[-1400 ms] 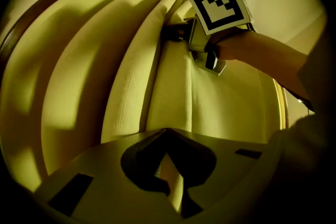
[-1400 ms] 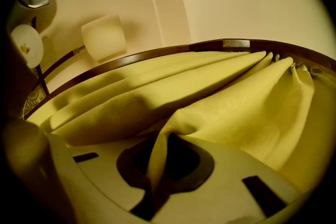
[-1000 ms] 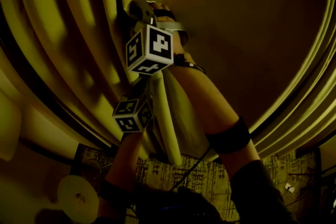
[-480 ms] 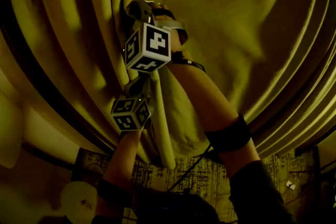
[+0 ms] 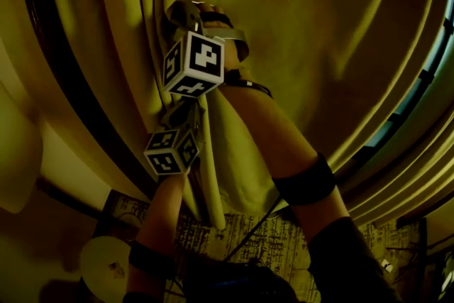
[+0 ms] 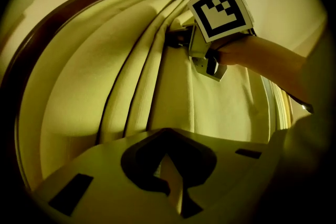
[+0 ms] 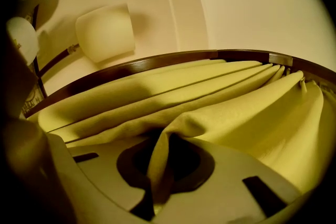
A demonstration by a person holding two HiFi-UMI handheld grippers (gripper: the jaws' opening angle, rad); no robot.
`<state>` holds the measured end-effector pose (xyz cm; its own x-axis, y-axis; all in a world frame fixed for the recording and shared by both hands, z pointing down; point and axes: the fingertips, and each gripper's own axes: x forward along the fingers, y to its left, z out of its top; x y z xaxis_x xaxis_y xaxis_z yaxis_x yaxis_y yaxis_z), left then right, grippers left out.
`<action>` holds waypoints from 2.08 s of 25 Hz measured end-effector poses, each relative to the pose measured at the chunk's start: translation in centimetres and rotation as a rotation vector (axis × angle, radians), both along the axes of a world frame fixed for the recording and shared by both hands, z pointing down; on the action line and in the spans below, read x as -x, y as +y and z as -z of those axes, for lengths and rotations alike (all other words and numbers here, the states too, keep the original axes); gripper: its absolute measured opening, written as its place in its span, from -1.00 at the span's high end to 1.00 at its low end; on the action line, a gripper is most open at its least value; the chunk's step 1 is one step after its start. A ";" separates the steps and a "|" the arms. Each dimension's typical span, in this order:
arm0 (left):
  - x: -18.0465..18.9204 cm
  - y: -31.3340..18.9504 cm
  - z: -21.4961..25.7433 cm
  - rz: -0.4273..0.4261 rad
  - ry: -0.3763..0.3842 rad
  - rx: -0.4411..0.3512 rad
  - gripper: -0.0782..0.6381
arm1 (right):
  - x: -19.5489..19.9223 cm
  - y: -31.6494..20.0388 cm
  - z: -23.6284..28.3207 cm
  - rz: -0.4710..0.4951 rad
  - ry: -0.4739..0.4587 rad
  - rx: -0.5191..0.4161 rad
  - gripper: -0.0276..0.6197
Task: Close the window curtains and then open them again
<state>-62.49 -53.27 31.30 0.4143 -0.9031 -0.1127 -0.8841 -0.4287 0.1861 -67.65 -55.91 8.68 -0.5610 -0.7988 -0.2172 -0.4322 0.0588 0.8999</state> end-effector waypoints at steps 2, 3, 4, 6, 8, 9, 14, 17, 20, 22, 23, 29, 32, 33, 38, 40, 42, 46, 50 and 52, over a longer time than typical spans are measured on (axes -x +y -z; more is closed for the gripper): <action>2.2 -0.2 0.3 0.015 0.007 -0.008 0.76 | 2.1 -0.2 0.3 0.007 0.011 -0.004 0.84; 3.2 -0.4 0.3 0.022 0.007 -0.008 0.76 | 3.4 -0.3 0.1 0.012 0.027 -0.004 0.85; 4.1 -0.7 0.2 0.030 0.005 -0.007 0.76 | 4.7 -0.5 -0.2 0.017 0.046 -0.004 0.86; 6.0 -1.3 -0.2 0.052 -0.004 -0.005 0.76 | 7.3 -0.8 -0.8 0.035 0.065 0.001 0.86; 7.9 -1.6 -0.1 0.065 0.014 -0.006 0.76 | 9.7 -1.1 -1.1 0.053 0.061 0.004 0.85; 9.0 -1.8 0.1 0.068 0.027 -0.010 0.76 | 10.8 -1.4 -0.9 0.059 0.053 0.001 0.83; 14.9 -3.3 0.7 0.076 0.045 -0.022 0.76 | 16.8 -2.7 -0.8 0.061 0.090 -0.012 0.86; 16.4 -4.1 0.8 0.092 0.050 -0.006 0.76 | 19.9 -3.4 -2.0 0.081 0.128 0.003 0.86; 19.0 -4.6 1.1 0.118 0.056 -0.003 0.76 | 23.0 -3.6 -1.8 0.120 0.115 0.001 0.84; 20.9 -5.0 1.2 0.122 0.056 0.001 0.76 | 24.6 -3.9 -1.6 0.128 0.124 -0.003 0.84; 21.4 -5.1 1.2 0.121 0.052 0.006 0.76 | 25.3 -4.0 -1.7 0.130 0.138 -0.002 0.85; 22.8 -6.0 0.6 0.129 0.062 0.022 0.76 | 27.1 -4.1 -2.5 0.163 0.122 0.018 0.86; 23.0 -6.2 0.4 0.108 0.071 0.030 0.76 | 26.9 -4.5 -2.6 0.145 0.100 0.036 0.85; 23.0 -6.1 0.4 0.106 0.074 0.032 0.76 | 26.8 -4.4 -2.7 0.142 0.096 0.042 0.84; 21.1 -4.9 -0.2 0.087 0.048 0.034 0.76 | 24.4 -3.9 -3.0 0.105 0.085 0.038 0.78; 20.0 -4.5 -0.1 0.083 0.033 0.026 0.76 | 22.9 -3.7 -2.8 0.096 0.058 0.041 0.75; 18.9 -4.1 -0.2 0.091 0.030 0.021 0.76 | 21.2 -3.1 -2.8 0.098 0.028 0.052 0.70; 15.9 -2.5 -0.8 0.103 0.015 0.025 0.76 | 17.4 -1.3 -3.7 0.123 -0.022 0.101 0.60; 11.6 -1.2 -0.8 0.088 0.015 0.013 0.76 | 12.7 -0.1 -4.6 0.126 -0.064 0.159 0.34; 9.2 -0.7 -0.8 0.077 0.013 0.000 0.76 | 10.0 0.5 -5.0 0.120 -0.091 0.182 0.29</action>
